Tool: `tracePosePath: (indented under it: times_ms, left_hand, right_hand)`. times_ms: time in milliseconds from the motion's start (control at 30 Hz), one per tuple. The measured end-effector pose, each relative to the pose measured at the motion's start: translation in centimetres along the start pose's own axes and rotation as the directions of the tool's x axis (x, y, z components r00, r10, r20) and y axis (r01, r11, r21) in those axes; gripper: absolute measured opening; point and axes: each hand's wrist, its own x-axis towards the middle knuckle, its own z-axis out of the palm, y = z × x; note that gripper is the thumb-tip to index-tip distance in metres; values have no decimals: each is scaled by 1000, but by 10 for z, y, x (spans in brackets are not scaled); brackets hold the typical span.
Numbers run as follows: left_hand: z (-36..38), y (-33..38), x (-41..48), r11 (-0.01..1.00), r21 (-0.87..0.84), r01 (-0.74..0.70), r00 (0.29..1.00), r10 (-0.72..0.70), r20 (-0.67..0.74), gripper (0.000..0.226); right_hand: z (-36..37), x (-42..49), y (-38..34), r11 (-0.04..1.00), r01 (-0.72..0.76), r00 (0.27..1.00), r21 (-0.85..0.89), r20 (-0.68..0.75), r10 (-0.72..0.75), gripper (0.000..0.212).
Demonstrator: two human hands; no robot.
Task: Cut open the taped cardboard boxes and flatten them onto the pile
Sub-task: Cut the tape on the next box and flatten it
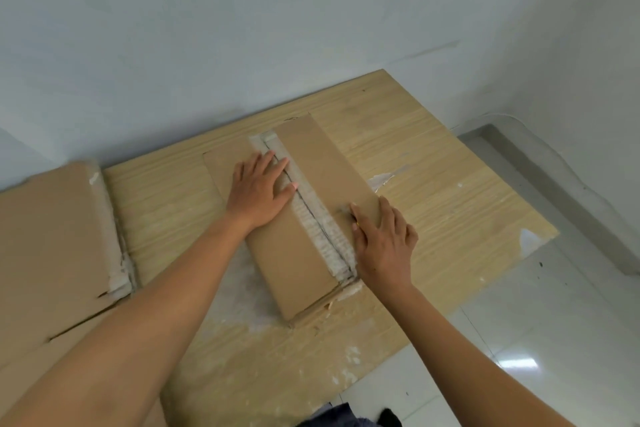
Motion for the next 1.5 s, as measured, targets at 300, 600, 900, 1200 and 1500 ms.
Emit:
tracePosePath:
  times_ms: [300, 600, 900, 1200, 1500]
  left_hand:
    - [-14, -45, 53, 996, 73, 42, 997, -47, 60, 90]
    - [-21, -46, 51, 955, 86, 283, 958, -286, 23, 99]
    - [-10, -30, 3, 830, -60, 555, 827, -558, -64, 96]
    - [-1, 3, -61, 663, -97, 742, 661, -748, -59, 84]
    - [13, 71, -80, 588, -92, 804, 589, -808, -11, 78]
  right_hand:
    - [0, 47, 14, 993, 120, 990, 4, 72, -120, 41]
    - [-3, 74, 6, 994, -43, 993, 103, -106, 54, 35]
    - [-5, 55, -18, 850, -147, 988, 506, 43, 145, 42]
    - [-1, 92, -5, 944, 68, 986, 322, 122, -113, 40]
    - [-1, 161, 23, 899, 268, 892, 347, 263, -368, 40]
